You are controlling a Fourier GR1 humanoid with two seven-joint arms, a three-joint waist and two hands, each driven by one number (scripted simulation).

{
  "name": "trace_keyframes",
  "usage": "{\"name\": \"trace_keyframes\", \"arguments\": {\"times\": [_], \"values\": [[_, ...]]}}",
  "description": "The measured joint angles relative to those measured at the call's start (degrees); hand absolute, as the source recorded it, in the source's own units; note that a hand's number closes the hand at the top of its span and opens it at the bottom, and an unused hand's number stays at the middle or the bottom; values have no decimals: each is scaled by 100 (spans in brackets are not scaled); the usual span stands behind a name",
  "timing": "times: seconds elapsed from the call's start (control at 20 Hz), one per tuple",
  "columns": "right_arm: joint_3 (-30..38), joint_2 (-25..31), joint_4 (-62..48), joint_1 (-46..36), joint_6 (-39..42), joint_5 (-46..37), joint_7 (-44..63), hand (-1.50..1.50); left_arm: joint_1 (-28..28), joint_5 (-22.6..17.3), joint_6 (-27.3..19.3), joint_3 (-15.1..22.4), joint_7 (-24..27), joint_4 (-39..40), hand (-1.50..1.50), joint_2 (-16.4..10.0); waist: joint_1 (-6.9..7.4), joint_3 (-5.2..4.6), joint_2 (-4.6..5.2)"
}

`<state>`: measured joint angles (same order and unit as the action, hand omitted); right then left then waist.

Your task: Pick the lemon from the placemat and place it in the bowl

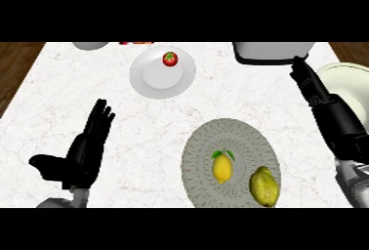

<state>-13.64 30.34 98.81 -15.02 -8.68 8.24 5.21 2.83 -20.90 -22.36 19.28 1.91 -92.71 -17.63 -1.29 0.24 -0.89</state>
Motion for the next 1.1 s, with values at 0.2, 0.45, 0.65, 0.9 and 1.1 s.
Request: {"name": "trace_keyframes", "arguments": {"times": [0.2,0.45,0.65,0.9,1.1], "values": [[-113,-80,582,-6,-348,-526,258,150,217,235,-30,-310,-166,98,0,-359,61,-16,42],[-260,689,345,265,-533,-1790,947,-150,233,419,-22,-730,-225,322,0,-956,-108,-99,32],[-488,563,545,1095,-1449,-2888,1726,-150,115,464,-48,-922,-272,455,0,-1190,-319,-73,-27],[-1405,182,1315,2154,-2158,-4648,2572,-150,129,443,21,-1026,-376,467,0,-1320,-299,-61,-28],[-1916,-179,1990,2868,-2203,-6130,3554,-150,193,415,158,-1110,-362,542,0,-1366,-199,-55,7]]}}
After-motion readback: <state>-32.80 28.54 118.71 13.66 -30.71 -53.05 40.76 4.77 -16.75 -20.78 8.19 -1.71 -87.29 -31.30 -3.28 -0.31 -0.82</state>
